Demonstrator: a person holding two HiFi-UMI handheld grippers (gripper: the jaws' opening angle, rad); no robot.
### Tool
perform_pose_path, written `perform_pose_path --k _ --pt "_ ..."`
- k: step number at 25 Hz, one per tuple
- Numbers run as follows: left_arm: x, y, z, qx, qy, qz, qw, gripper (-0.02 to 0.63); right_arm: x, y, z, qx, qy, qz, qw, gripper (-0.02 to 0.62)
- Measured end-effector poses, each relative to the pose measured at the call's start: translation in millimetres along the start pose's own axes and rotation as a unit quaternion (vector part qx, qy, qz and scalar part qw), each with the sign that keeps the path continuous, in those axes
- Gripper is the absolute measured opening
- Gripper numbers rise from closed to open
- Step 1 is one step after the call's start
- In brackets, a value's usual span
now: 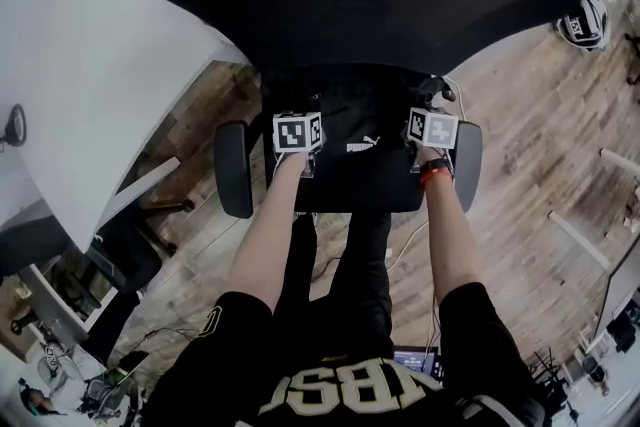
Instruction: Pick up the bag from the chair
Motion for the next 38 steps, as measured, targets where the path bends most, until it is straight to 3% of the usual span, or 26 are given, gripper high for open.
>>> perform_pose_path --k 9,16,24,31,38 --pt "14 65 1 0.032 -0.008 -0.006 0.9994 0.038 -30 56 12 0.028 -0.014 -0.011 0.999 0.035" --pt "32 133 -1 0.065 -0.037 -0.005 0.9972 0.038 -63 125 17 0.061 -0.005 -0.007 0.998 0.035" --pt "61 221 -13 0.136 -0.026 0.012 0.9903 0.038 -97 213 2 0.132 0.017 -0.002 0.991 0.035" --pt "91 298 -34 0.209 -0.08 -0.003 0.9747 0.038 -128 290 -14 0.206 0.061 0.009 0.977 0.035" --pt "116 369 -57 0.279 -0.119 -0.01 0.953 0.038 -156 365 -26 0.284 0.062 0.007 0.957 0.035"
Point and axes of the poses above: the fingertips, and each gripper's own axes: y backward along the fingers, x to its right, z out of its underside, the point moved 10 cm from there along y, backward along the fingers, and after that the axes turned 9 degrees about -x, right-handed, at the moved point
